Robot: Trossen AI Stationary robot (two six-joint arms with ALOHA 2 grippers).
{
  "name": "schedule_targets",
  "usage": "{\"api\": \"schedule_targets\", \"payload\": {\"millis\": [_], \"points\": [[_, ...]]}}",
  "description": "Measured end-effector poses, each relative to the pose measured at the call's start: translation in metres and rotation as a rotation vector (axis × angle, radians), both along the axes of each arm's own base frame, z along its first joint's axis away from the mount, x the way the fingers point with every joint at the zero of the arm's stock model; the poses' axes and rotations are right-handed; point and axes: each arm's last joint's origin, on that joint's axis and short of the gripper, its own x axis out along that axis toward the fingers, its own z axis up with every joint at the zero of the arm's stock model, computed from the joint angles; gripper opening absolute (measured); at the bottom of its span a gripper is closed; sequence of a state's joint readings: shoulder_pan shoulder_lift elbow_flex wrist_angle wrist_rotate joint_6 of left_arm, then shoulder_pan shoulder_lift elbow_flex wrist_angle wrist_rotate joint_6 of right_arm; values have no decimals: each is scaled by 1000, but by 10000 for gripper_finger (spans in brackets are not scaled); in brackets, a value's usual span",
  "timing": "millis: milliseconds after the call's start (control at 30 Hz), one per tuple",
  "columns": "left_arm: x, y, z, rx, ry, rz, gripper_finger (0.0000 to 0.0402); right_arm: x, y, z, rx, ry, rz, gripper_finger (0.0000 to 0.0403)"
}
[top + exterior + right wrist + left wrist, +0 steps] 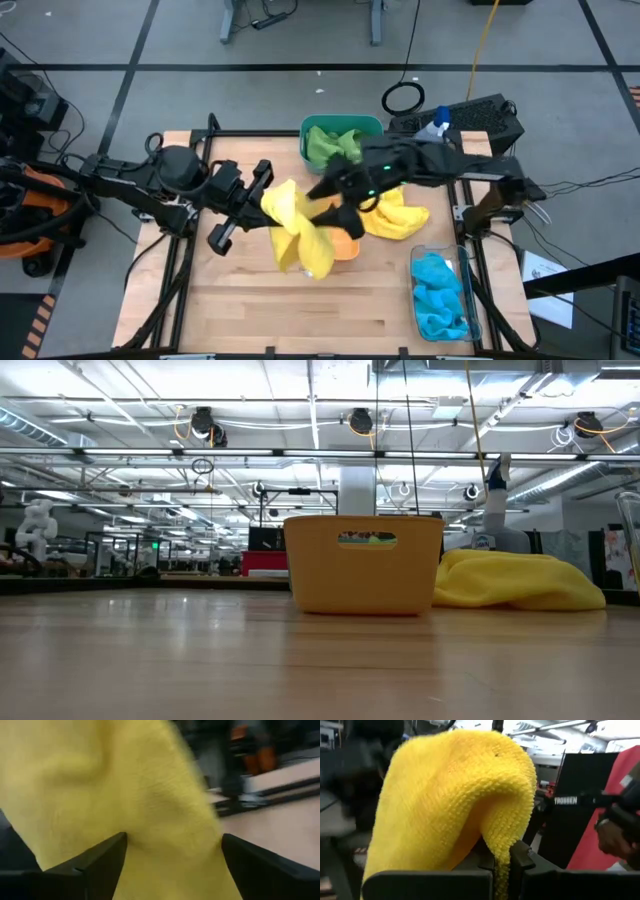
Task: Sort microfiber towel by color & place in baskets
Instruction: Put the left yellow microfiber towel into the yellow bin
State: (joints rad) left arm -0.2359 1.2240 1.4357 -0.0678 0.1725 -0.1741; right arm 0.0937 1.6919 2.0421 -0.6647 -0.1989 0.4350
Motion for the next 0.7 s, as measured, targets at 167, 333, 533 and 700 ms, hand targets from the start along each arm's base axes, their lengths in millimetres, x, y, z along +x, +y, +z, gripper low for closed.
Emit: {"api": "schedule_targets", "payload": {"millis": [167, 333, 533, 700], "points": [[0, 0, 1, -3, -13, -2, 11, 37, 10, -10, 120, -127, 302, 319], [0, 0, 4, -10, -38, 9, 11, 55, 28, -19, 184, -181, 452, 266], [-2, -3, 6, 21, -76, 9, 11, 58, 38, -22, 189, -180, 399, 126], [-2, -5, 5, 38, -69, 7, 11, 54, 39, -16, 221, -177, 374, 13]]}}
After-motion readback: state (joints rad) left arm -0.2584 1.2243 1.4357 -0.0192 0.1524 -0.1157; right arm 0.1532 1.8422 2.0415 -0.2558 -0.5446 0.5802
